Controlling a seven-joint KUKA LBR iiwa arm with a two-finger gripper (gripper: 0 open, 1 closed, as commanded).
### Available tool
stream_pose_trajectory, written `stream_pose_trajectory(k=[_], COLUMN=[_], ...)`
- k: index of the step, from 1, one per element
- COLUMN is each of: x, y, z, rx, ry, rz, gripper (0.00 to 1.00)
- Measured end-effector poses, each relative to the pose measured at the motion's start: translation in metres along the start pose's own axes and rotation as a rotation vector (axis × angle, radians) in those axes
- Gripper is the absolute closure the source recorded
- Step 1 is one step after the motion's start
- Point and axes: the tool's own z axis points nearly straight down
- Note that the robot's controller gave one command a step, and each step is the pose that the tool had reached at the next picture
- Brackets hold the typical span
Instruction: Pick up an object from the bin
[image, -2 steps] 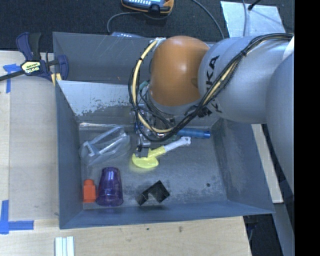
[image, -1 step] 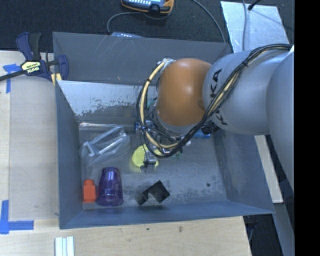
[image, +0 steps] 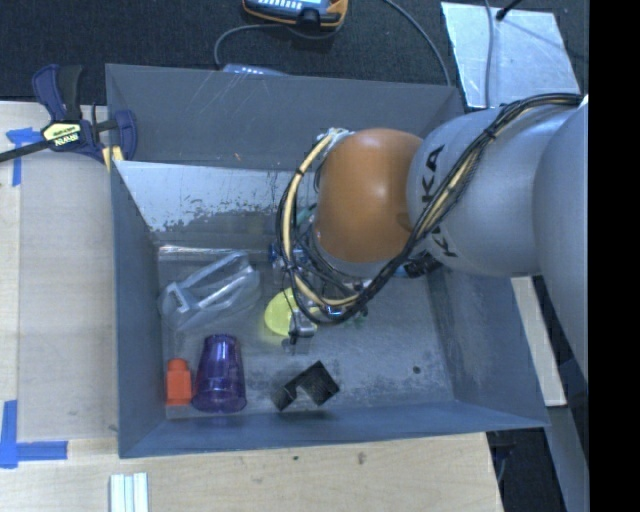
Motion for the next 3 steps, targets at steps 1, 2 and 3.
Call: stream_pose_trajectory(k=[1,2,3], x=[-0.012,-0.010,-0.010], y=[-0.011,-0.042,-0.042], z=[0.035,0.070,0.070], rx=[-0.002,-0.002,-0.002], ry=[-0.008,-0.006,-0.006], rz=[0.081,0.177,0.177], gripper=[0.00,1.00,1.00])
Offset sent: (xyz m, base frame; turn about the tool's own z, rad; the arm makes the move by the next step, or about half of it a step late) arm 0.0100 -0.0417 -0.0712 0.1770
